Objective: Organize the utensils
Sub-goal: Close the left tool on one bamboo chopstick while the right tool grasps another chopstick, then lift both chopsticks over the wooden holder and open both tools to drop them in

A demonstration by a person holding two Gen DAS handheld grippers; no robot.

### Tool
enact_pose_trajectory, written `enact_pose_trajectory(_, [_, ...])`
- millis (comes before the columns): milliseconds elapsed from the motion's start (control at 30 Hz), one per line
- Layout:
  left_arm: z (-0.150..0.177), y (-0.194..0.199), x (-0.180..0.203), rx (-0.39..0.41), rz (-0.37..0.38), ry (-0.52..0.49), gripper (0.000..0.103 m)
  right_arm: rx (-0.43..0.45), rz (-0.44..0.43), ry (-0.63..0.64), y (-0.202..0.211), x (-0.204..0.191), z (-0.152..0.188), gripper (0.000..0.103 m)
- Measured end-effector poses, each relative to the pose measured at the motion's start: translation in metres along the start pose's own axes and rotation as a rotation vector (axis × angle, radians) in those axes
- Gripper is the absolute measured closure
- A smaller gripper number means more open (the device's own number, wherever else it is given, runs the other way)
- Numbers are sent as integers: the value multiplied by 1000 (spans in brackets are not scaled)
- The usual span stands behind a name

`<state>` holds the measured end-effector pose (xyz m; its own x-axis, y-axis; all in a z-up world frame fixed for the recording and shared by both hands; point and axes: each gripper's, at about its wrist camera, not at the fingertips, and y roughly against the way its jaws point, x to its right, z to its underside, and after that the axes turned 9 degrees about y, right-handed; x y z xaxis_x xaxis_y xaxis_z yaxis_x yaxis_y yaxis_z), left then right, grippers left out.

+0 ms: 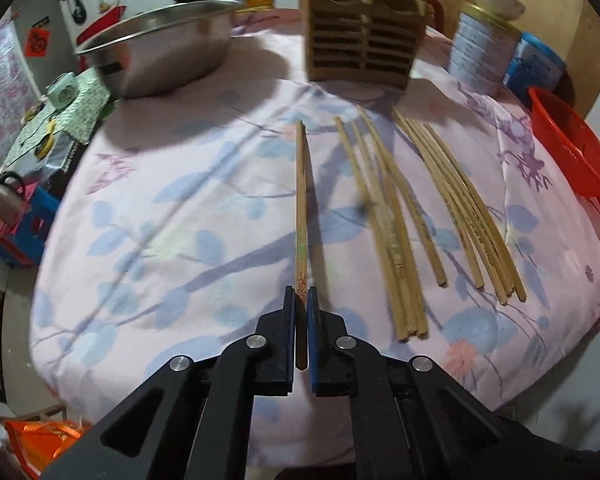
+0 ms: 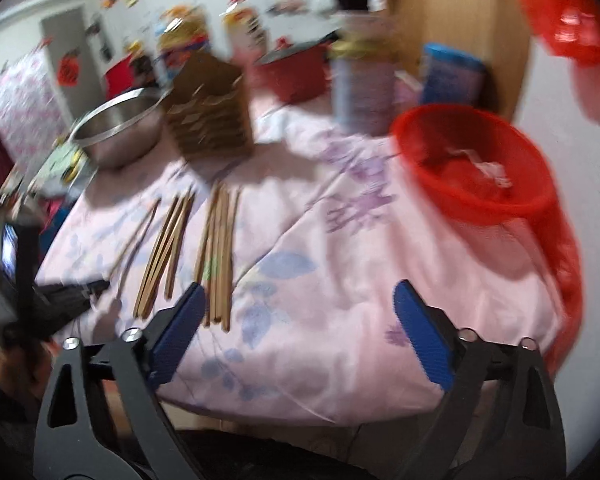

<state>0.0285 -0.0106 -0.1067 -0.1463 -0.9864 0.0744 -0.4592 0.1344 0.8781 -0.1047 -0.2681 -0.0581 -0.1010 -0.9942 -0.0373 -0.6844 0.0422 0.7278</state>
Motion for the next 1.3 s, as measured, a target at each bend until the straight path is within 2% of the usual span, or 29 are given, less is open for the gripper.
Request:
enact_pose_trajectory(33, [2, 7, -6, 2, -7, 12, 97, -25, -81, -18, -14, 0, -1, 32])
enact_pose_trajectory(100, [1, 16, -17, 4, -30, 34, 97, -49, -121, -3, -31, -4, -3, 39])
enact_pose_trajectory(200, [3, 26, -30, -2, -55, 55, 97, -80, -116, 129, -55, -26, 1, 48])
enact_pose_trajectory(267, [5, 31, -36, -8, -69, 62, 97, -105, -136, 173, -67, -37, 9, 61])
enact_pose_trajectory(367, [7, 34, -41, -19, -89, 68, 97, -129, -132, 176, -85, -40, 16, 73])
enact_pose_trajectory(467, [7, 34, -41, -28, -90, 69, 97, -146, -137, 177, -96, -40, 27, 80])
enact_pose_trajectory(533, [7, 35, -40, -28, -91, 58, 97, -126, -131, 196, -95, -43, 30, 83])
enact_pose_trajectory(633, [5, 31, -38, -35, -88, 51, 97, -113, -126, 187, -97, -45, 31, 96])
enact_pose_trajectory(700, [2, 29, -38, -38, -83, 49, 97, -106, -117, 168, -93, -42, 31, 96])
enact_pose_trajectory(867, [-10, 35, -32, -12, -49, 23, 97, -20, -47, 160, -58, -33, 15, 97])
enact_pose_trajectory(1167, [-67, 78, -20, 138, 39, -42, 97, 223, 31, 85, 16, -27, -49, 97])
enact_pose_trajectory(1300, [-88, 98, -16, 194, 88, -87, 97, 286, 42, 54, 29, -35, -70, 97])
